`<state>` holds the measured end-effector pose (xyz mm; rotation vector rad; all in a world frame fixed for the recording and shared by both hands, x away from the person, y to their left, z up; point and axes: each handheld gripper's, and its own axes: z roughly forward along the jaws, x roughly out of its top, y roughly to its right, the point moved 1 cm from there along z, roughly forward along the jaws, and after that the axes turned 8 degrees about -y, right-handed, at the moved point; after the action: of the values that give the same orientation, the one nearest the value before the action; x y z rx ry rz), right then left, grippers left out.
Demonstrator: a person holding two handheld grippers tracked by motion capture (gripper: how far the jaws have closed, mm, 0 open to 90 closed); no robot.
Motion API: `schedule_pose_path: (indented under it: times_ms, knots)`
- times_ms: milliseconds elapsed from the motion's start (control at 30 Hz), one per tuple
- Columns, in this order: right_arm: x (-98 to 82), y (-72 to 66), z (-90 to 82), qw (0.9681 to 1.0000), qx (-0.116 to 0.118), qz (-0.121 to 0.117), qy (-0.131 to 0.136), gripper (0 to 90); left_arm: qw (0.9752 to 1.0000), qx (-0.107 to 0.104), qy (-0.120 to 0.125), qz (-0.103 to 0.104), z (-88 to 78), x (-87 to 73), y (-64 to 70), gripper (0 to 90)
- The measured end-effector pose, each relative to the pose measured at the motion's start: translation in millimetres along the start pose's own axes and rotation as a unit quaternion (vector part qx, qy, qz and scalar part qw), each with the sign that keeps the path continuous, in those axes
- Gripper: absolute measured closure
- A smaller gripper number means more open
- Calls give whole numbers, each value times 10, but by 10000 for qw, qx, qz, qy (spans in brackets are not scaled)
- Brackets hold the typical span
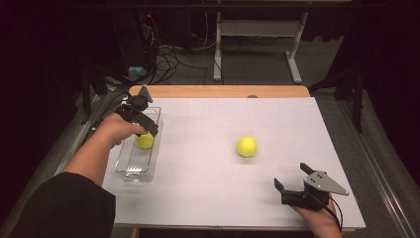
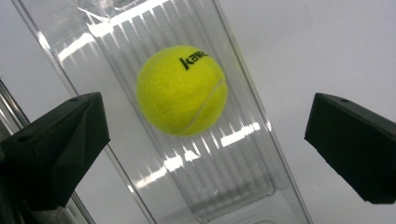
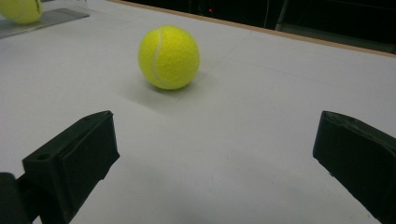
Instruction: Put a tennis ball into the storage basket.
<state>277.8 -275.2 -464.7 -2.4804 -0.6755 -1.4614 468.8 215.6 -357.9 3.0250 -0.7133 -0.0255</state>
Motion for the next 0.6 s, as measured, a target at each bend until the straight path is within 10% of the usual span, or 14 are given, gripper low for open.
schedule_pose_path:
  times_ms: [600]
  knots:
    - [3, -8, 0, 10000, 37, 3, 27, 1, 9977, -8, 25, 678, 43, 3, 604, 5]
